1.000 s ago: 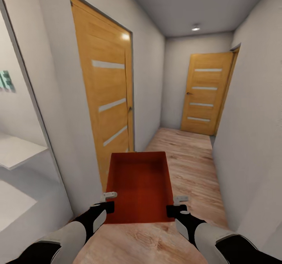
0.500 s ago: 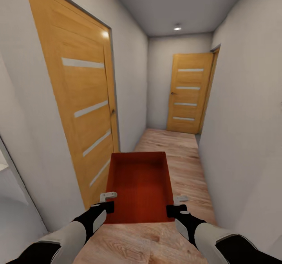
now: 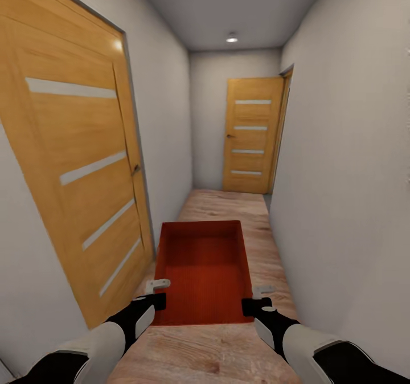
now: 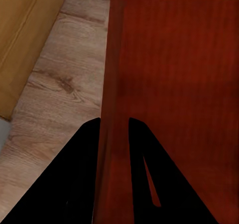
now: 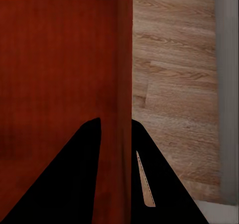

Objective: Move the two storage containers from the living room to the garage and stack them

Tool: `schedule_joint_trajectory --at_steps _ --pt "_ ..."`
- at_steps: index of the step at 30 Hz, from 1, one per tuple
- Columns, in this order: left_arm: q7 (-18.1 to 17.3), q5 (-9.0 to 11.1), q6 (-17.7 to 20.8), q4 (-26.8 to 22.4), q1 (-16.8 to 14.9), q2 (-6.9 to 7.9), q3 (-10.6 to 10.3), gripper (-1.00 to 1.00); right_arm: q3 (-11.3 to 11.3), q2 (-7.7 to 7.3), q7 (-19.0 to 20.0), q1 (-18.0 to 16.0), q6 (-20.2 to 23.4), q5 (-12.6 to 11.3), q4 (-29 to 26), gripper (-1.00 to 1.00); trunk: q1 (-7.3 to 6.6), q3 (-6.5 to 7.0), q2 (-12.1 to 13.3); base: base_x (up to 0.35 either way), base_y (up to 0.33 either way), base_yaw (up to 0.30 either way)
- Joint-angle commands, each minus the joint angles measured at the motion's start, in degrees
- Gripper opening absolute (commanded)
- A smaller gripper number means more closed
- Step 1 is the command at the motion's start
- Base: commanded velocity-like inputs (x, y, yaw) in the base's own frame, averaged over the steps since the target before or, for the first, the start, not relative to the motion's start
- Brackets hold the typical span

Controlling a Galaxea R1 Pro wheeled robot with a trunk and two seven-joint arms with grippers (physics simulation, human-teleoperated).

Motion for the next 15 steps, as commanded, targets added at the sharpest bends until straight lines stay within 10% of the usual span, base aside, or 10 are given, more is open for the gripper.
schedule_joint_trajectory --at_steps 1,15 --pt "2.7 -0.7 -2.2 -0.3 0.0 2.01 1.9 -1.00 -1.5 0.05 0.8 0.0 -0.1 -0.3 0.1 -1.00 0.05 -0.02 0.0 0.324 0.000 -0.242" --pt "2.6 -0.6 -2.1 -0.3 0.0 2.01 1.9 -1.00 -1.5 0.06 0.8 0.0 -0.3 -0.3 0.2 -1.00 0.05 -0.02 0.0 0.324 0.000 -0.102"
